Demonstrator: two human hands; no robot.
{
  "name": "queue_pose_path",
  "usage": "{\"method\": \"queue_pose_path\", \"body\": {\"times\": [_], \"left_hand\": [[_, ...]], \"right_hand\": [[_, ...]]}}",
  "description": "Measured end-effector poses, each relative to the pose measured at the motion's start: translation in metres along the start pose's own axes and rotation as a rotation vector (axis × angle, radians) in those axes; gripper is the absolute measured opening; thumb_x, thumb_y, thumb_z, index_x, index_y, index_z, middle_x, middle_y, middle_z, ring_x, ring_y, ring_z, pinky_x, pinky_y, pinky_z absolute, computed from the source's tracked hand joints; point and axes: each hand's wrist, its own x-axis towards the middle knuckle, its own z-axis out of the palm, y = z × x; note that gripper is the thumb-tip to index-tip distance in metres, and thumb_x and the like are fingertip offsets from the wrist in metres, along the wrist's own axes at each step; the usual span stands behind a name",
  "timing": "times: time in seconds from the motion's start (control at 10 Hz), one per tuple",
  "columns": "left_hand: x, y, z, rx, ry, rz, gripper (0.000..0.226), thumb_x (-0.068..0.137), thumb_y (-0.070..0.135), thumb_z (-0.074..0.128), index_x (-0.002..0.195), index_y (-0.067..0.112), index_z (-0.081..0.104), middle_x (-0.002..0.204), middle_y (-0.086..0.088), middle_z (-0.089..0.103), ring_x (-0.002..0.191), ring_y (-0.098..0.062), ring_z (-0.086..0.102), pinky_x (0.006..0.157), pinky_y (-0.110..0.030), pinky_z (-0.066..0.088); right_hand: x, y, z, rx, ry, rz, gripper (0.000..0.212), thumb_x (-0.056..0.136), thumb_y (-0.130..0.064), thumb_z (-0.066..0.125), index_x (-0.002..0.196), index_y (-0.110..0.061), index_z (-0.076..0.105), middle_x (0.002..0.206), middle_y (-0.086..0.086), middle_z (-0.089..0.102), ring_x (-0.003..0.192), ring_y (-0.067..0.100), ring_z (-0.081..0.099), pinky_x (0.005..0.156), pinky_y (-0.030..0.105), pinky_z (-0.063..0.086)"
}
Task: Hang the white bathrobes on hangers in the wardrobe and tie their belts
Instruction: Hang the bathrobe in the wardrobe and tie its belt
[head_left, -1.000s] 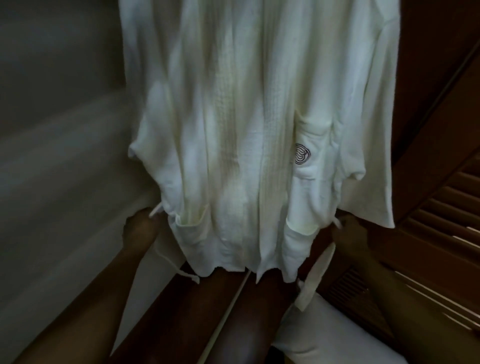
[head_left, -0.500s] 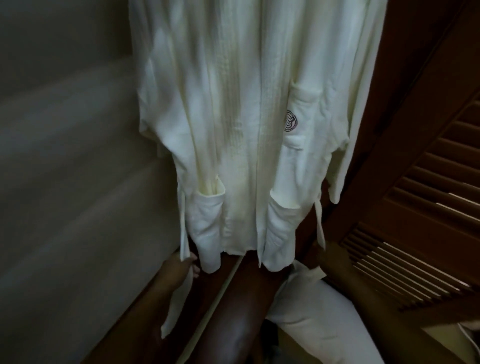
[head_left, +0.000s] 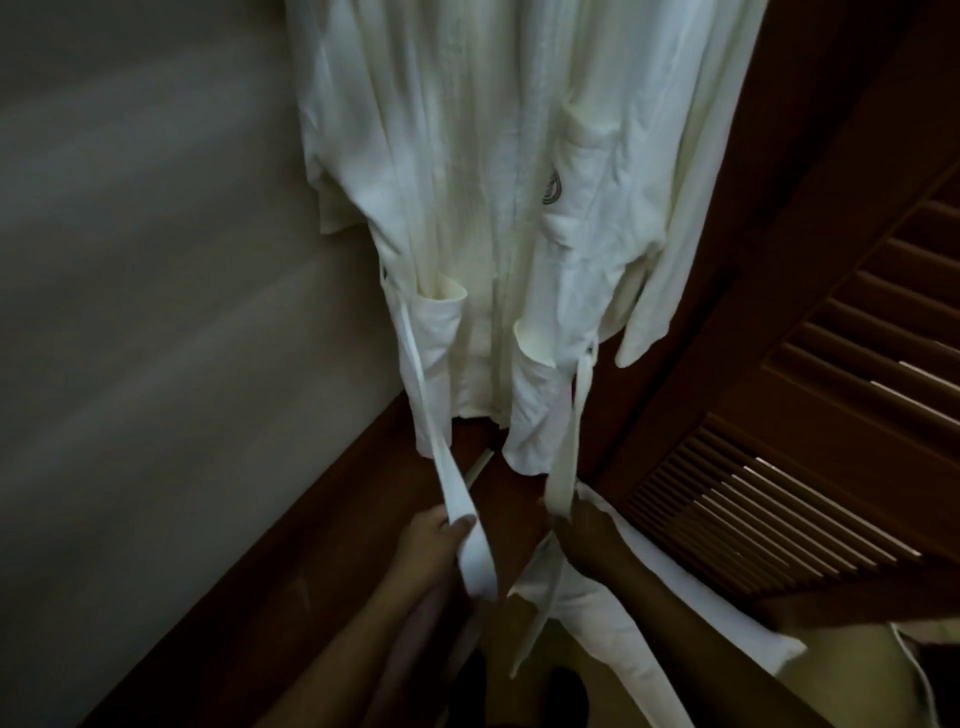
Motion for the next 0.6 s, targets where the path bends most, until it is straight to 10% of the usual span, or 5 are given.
{"method": "queue_pose_path", "body": {"times": [0.2,0.4,0.6], "left_hand": [[-0.004,0.054,0.048,0.099,0.138,0.147,0.029,0.101,0.031,0.060,0.122,0.013,0.069,0.113,-0.002,0.073,0.103,-0.016,0.069,0.094,-0.038,0.055],[-0.007,0.085,0.073,-0.042,0.223,0.194,0.025,0.105,0.028,0.052,0.123,0.018,0.067,0.117,0.004,0.071,0.105,-0.009,0.065,0.094,-0.030,0.051],[-0.007,0.093,0.066,-0.094,-0.028,0.201,0.051,0.101,0.013,0.061,0.147,0.026,0.043,0.127,0.017,0.056,0.120,-0.003,0.058,0.092,-0.011,0.046]], "right_hand": [[-0.020,-0.020,-0.028,-0.017,0.012,-0.196,0.025,0.103,-0.018,0.054,0.118,0.002,0.056,0.101,0.017,0.060,0.097,0.033,0.060,0.080,0.032,0.043],[-0.027,-0.033,-0.049,-0.017,0.059,-0.372,0.049,0.103,-0.013,0.049,0.150,-0.009,0.039,0.139,0.010,0.051,0.131,0.024,0.051,0.108,0.029,0.040],[-0.031,-0.045,-0.073,-0.099,0.011,-0.551,0.050,0.103,-0.012,0.044,0.153,-0.013,0.042,0.143,0.012,0.052,0.130,0.024,0.054,0.110,0.035,0.045]]}}
